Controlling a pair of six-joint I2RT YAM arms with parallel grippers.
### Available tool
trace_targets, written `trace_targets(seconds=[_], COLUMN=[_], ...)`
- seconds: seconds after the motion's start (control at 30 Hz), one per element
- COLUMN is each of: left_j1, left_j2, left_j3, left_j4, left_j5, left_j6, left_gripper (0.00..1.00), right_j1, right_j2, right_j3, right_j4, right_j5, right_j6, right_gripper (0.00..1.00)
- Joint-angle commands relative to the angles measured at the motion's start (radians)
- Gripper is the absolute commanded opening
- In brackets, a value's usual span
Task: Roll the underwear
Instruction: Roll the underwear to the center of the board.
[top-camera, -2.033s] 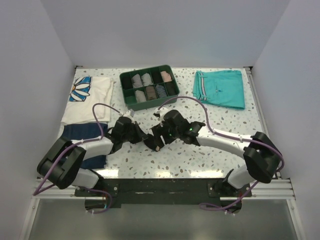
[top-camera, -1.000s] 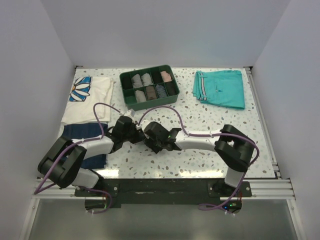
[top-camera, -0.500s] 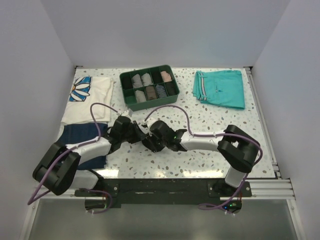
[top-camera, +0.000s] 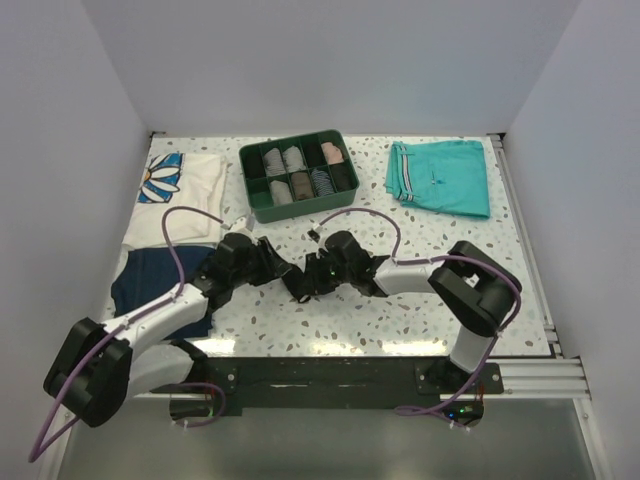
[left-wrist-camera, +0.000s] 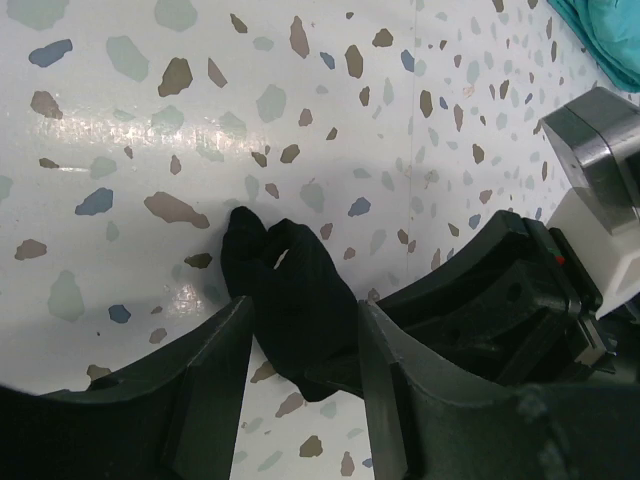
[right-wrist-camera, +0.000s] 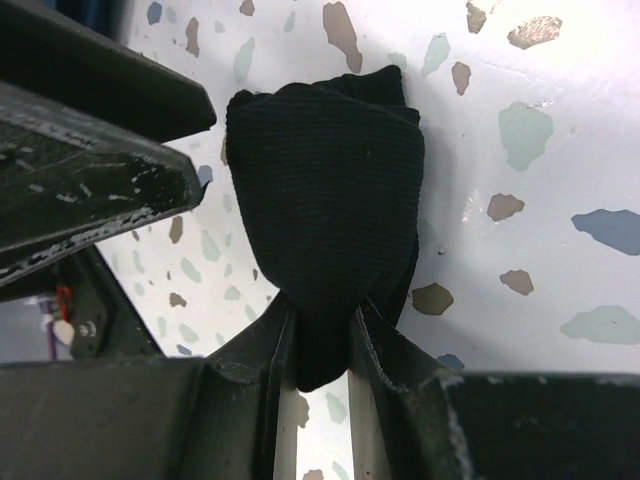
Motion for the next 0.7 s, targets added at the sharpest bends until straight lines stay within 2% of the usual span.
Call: trace_targets(seconds=[0.0, 0.27, 0.4, 0.53, 0.57, 0.6, 0.67], left_j1=[0.005, 0.005, 0.005, 0.005, 0.005, 0.005, 0.005], left_j2=[-0.033, 0.027, 0.036, 0.055, 0.053, 0.052, 0.053], left_j3=[-0.027, -0.093, -0.096, -0.084, -0.084, -0.086, -0.084], left_j4=[0.043, 0.083, 0.084, 0.107, 0.116, 0.133, 0.149], left_j5=[0.014, 0.057, 0.025, 0.012, 0.012, 0.014, 0.026], left_j6=[-0.004, -0.057, -0.082, -0.106, -0.111, -0.117, -0.119], left_gripper=[0.51, 0.53, 0.64, 0.67, 0.7, 0.82, 0.83], right_j1=[0.002, -0.001, 0.001, 0.001, 0.001, 0.001, 0.002], right_j2=[0.054, 0.054, 0.047, 0.042, 0.042, 0.042, 0.038], right_j3=[-0.028, -0.03, -0.019, -0.006, -0.002, 0.001, 0.001], right_j4=[-0.029, -0.054, -0.081, -0.121, -0.129, -0.14, -0.146], right_j5=[-0.064, -0.041, -0.034, -0.031, -0.029, -0.029, -0.029], right_j6=[0.069, 0.06, 0.035, -0.003, -0.008, -0.014, -0.026], right_gripper=[0.07, 0.08, 0.08, 0.09, 0.09, 0.09, 0.09])
